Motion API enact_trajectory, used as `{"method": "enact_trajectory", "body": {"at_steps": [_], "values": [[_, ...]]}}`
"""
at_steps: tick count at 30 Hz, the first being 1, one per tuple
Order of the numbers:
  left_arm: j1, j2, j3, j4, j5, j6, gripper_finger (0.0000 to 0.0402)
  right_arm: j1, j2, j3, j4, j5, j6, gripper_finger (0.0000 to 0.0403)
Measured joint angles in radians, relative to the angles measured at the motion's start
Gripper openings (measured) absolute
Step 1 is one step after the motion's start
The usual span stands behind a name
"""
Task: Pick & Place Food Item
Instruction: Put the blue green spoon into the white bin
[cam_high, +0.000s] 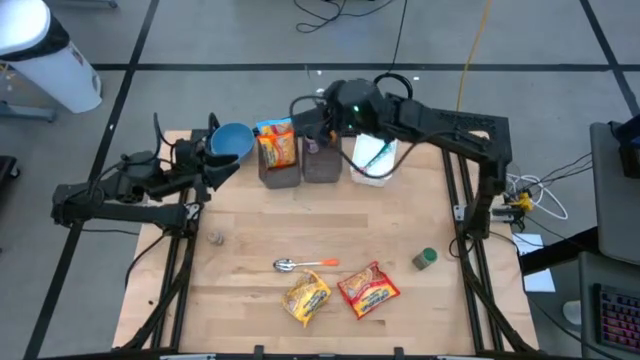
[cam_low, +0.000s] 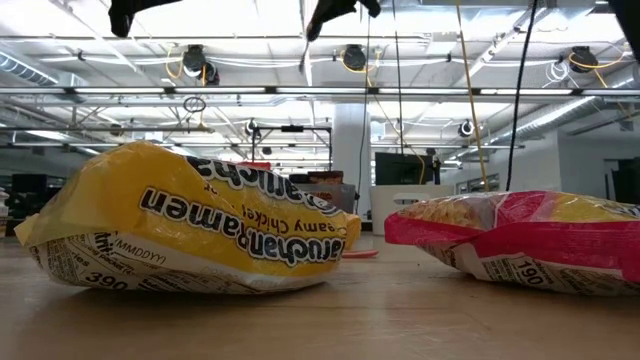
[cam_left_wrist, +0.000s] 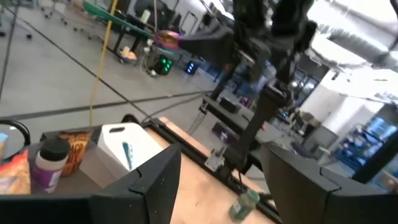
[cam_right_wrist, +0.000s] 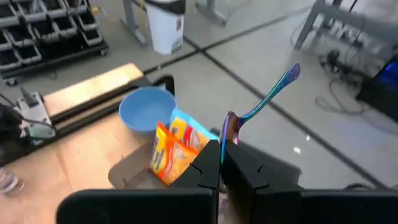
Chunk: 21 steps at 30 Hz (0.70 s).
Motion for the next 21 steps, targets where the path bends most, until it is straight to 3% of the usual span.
{"method": "enact_trajectory", "body": {"at_steps": [5, 21], "values": [[0.0, 0.001, 0.0, -0.021, 0.033, -0.001, 0.023, -0.026, 0.059, 0.129, -0.156, -0.055, 0.032, 0.0], [0.003, 0.002, 0.0, -0.02, 0.031, 0.009, 0.023, -0.054, 0.158, 0.136, -0.248, -0.233, 0.027, 0.0]]}}
